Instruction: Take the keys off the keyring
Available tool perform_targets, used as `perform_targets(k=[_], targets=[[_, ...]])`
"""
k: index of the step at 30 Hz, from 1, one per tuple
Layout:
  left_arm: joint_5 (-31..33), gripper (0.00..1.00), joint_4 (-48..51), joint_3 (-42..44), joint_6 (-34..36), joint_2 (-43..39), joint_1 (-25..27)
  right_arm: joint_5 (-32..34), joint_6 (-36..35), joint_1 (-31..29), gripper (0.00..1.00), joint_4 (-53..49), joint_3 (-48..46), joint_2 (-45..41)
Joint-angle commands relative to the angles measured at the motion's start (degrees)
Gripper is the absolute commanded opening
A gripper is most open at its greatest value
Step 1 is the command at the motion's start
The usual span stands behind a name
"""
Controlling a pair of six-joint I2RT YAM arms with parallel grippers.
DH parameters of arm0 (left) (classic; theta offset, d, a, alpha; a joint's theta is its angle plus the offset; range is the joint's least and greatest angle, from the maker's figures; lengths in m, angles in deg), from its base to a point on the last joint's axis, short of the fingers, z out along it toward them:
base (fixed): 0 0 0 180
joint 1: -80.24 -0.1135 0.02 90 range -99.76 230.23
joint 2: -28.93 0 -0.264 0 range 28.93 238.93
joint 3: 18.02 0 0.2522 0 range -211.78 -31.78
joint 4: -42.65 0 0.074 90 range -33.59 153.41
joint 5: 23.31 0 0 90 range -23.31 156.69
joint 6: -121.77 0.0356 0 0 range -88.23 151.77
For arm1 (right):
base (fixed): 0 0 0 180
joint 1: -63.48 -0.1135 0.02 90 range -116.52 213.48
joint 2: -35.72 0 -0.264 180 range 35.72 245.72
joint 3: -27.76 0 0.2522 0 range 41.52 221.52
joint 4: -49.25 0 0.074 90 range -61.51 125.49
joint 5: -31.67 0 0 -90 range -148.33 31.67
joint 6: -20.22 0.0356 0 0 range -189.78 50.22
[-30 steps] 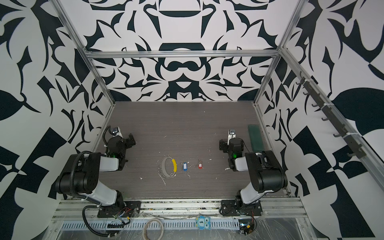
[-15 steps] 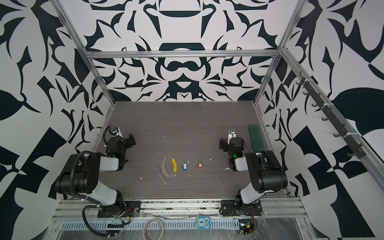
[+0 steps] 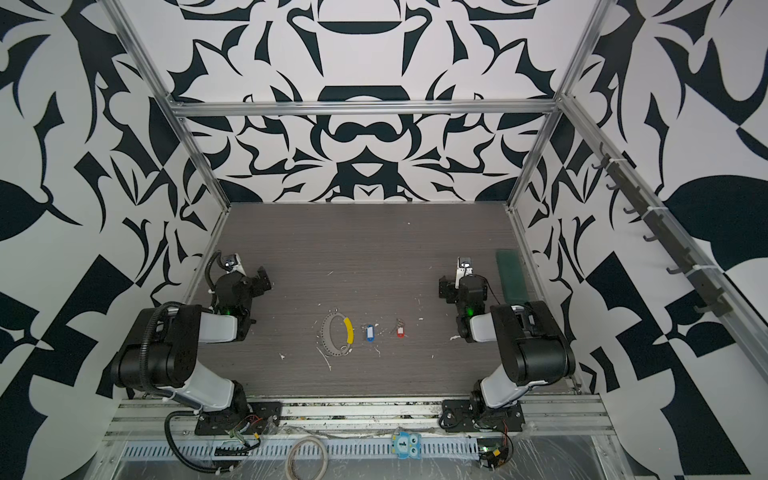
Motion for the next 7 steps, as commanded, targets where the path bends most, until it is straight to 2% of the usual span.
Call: perform_targets(k=[1, 7], targets=[[-0.5, 0.99, -2.1, 0.3, -0.1, -0.3, -0.1, -0.6, 0.1, 0.1, 1.0, 1.7, 1.6, -0.4], [-0.5, 0.99, -2.1, 0.2, -0.2, -0.3, -0.1, -0.5, 0.0, 0.1, 1.0, 2.0, 1.0, -1.3]])
